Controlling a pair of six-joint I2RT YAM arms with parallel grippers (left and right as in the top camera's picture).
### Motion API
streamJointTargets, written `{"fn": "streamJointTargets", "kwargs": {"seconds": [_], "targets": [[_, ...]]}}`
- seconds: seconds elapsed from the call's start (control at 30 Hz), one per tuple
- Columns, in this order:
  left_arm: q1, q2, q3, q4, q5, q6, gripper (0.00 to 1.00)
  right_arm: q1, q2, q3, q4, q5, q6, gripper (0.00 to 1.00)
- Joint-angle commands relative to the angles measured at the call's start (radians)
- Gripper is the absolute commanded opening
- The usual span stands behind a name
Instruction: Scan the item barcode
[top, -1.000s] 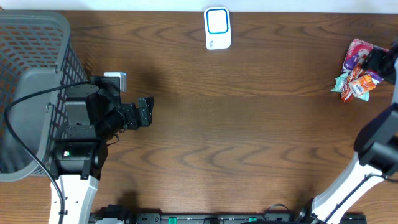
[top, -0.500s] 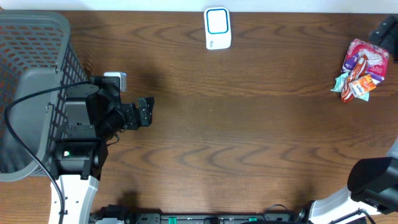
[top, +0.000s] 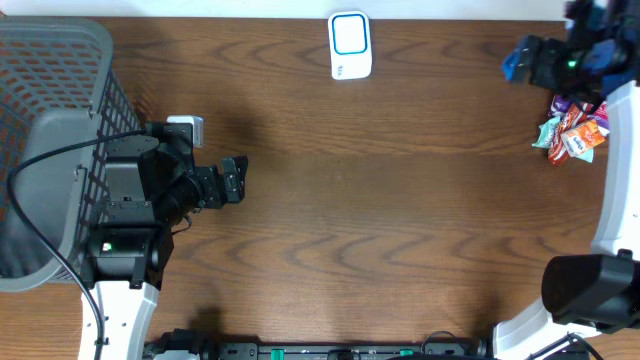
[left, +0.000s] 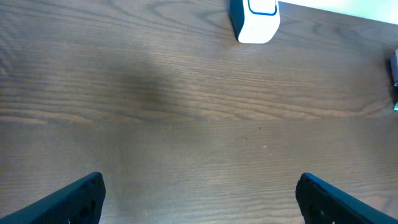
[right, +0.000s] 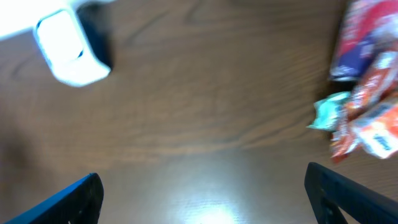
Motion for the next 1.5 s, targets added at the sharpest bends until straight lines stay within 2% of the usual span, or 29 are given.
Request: {"fn": "streamJointTargets", "kwargs": {"seconds": [0.0,0.17,0.3,0.63,0.83,1.3,1.47], "targets": [[0.003,0.000,-0.005,0.001,0.005,0.013,0.97,0.041,-0.042,-0.009,-0.040,-0.050,-0.074,0.99],[0.003,0.000,-0.005,0.001,0.005,0.013,0.97,0.053,-0.090,-0.078,-0.033,-0.068,-0.093,0.99],[0.003,0.000,-0.005,0.001,0.005,0.013,0.97,0.054,-0.208,-0.276,0.081,-0.102,-0.092,0.99],[0.003,0.000,-0.005,0.001,0.005,0.013,0.97,0.130,-0.740,-1.022,0.687,-0.127,-0.140,0.99],[0.003,0.000,-0.005,0.001,0.005,0.013,0.97,0.130,-0.931,-1.269,0.859,-0.127,-0.140,0.99],[0.003,0.000,-0.005,0.001,0.005,0.013,0.97,0.130,-0.889,-1.331,0.852,-0.130,-0.140,0.99],[0.003,0.000,-0.005,0.001,0.005,0.013,0.97,0.130,-0.869,-1.331,0.784,-0.126,-0.140,0.99]]}}
